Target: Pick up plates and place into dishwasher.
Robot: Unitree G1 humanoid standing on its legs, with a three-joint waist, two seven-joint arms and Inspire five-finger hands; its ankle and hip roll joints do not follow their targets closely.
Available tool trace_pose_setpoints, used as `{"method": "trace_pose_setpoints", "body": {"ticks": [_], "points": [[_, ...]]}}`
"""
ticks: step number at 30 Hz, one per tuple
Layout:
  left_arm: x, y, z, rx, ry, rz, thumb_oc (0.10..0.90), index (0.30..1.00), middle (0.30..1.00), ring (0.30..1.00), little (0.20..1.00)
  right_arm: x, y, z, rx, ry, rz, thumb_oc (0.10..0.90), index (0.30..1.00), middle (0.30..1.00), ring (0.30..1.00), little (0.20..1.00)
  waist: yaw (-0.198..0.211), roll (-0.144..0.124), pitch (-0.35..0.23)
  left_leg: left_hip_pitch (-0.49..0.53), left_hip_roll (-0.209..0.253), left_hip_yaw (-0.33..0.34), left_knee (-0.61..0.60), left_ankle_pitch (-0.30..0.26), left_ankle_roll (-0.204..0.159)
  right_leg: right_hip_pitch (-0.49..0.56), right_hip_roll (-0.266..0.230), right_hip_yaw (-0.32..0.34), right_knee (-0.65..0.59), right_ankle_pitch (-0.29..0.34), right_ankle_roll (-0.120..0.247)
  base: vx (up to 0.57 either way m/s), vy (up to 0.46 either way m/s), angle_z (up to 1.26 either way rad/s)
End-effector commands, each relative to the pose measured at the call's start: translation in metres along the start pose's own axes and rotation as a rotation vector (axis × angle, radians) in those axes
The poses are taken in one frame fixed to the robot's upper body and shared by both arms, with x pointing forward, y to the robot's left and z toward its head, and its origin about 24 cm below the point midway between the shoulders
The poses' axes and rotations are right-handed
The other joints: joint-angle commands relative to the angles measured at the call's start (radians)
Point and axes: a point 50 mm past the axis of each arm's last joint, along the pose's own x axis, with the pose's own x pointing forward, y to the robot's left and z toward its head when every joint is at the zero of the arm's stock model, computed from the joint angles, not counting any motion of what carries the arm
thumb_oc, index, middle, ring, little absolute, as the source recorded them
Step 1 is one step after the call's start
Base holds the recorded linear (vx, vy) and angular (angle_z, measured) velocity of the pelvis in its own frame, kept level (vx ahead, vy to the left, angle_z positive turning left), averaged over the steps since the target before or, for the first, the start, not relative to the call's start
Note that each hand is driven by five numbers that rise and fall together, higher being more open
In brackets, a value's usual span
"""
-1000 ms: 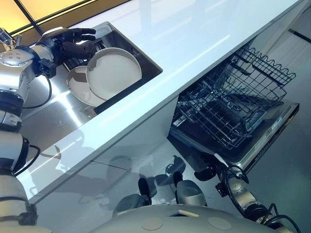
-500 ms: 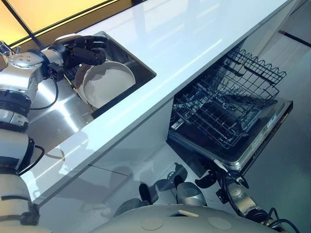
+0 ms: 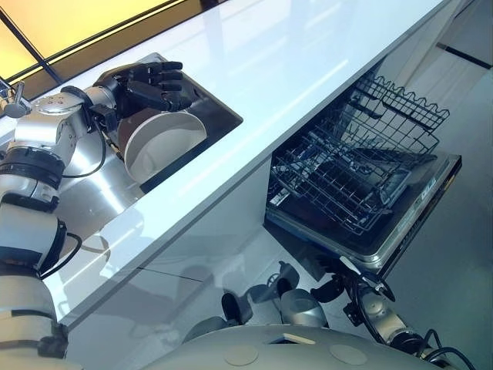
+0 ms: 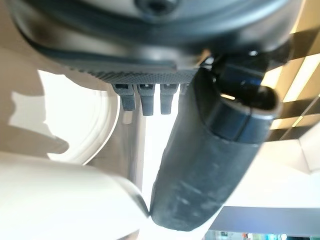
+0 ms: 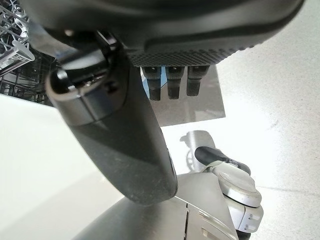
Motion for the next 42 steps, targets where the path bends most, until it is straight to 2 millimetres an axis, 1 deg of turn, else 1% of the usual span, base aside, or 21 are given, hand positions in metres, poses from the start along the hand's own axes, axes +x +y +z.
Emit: {"method": "trace_pose_setpoints", "body": {"ticks": [1,3,10,16,19,22,26,30,37,42], "points": [[-0.01,0.005,0.039,-0.004,-0.192,-0.016,0.8,0.9,0.9,0.9,0.9,0.001,-0.019,0.016,-0.05,-0.095,-0.053,0.8,0.9,0.9,0.9,0.9,0.014,0.041,-0.022,0.025,-0.033,0.014,0.014,-0.135,0.026,-0.074,0.053,0.014,0.024,0.034,0.047,0.0,0.0,0.0],[-0.011,0.005,0.032,0.025,-0.163,-0.018,0.8,0.9,0.9,0.9,0.9,0.001,-0.019,0.016,-0.05,-0.094,-0.057,0.8,0.9,0.9,0.9,0.9,0.018,0.043,-0.022,0.024,-0.033,0.012,0.015,-0.135,0.026,-0.07,0.052,0.013,0.022,0.031,0.047,0.0,0.0,0.0],[-0.018,0.01,0.025,0.112,-0.107,-0.015,0.8,0.9,0.9,0.9,0.9,0.0,-0.023,0.016,-0.044,-0.099,-0.072,0.8,0.9,0.9,0.9,0.9,0.031,0.046,-0.019,0.02,-0.033,0.004,0.02,-0.131,0.025,-0.061,0.05,0.003,0.02,0.029,0.046,0.0,0.0,0.0],[-0.022,0.004,0.018,0.116,-0.068,-0.076,0.8,0.9,0.9,0.9,0.9,-0.001,-0.025,0.015,-0.045,-0.095,-0.075,0.8,0.9,0.9,0.9,0.9,0.046,0.048,-0.017,0.018,-0.033,-0.006,0.019,-0.127,0.023,-0.048,0.049,-0.01,0.012,0.027,0.044,0.0,0.0,0.0],[-0.026,0.005,0.019,0.106,-0.091,-0.053,0.8,0.9,0.9,0.9,0.9,-0.001,-0.025,0.013,-0.048,-0.089,-0.073,0.8,0.9,0.9,0.9,0.9,0.053,0.049,-0.017,0.019,-0.032,-0.011,0.02,-0.126,0.02,-0.042,0.048,-0.016,0.008,0.026,0.042,0.0,-0.004,0.03],[-0.031,0.012,0.022,0.117,-0.115,-0.004,0.8,0.9,0.9,0.9,0.9,-0.001,-0.025,0.012,-0.059,-0.086,-0.071,0.8,0.9,0.9,0.9,0.9,0.059,0.051,-0.018,0.019,-0.032,-0.015,0.019,-0.124,0.019,-0.035,0.047,-0.026,0.002,0.024,0.039,-0.01,-0.007,0.05],[-0.036,0.016,0.027,0.134,-0.135,0.011,0.8,0.9,0.9,0.9,0.9,-0.001,-0.026,0.013,-0.056,-0.086,-0.074,0.8,0.9,0.9,0.9,0.9,0.066,0.05,-0.019,0.018,-0.031,-0.021,0.017,-0.121,0.017,-0.032,0.047,-0.031,-0.002,0.024,0.038,-0.01,-0.011,0.03],[-0.043,0.019,0.039,0.175,-0.205,0.053,0.8,0.9,0.9,0.9,0.9,0.0,-0.025,0.012,-0.056,-0.084,-0.074,0.8,0.9,0.9,0.9,0.9,0.076,0.048,-0.021,0.016,-0.029,-0.025,0.017,-0.119,0.014,-0.026,0.046,-0.04,-0.006,0.021,0.036,-0.02,-0.028,0.09],[-0.053,0.012,0.062,0.2,-0.355,0.124,0.8,0.9,0.9,0.9,0.9,0.0,-0.019,0.009,-0.032,-0.073,-0.06,0.8,0.9,0.9,0.9,0.9,0.093,0.039,-0.026,0.017,-0.024,-0.034,0.014,-0.118,0.01,-0.014,0.047,-0.053,-0.017,0.018,0.03,-0.01,-0.024,0.04],[-0.06,0.003,0.071,0.268,-0.408,0.122,0.8,0.9,0.9,0.9,0.9,0.0,-0.014,0.004,-0.038,-0.05,-0.039,0.8,0.9,0.9,0.9,0.9,0.105,0.036,-0.031,0.017,-0.019,-0.036,0.012,-0.116,0.007,-0.007,0.048,-0.062,-0.024,0.016,0.025,-0.01,-0.017,0.09]]}}
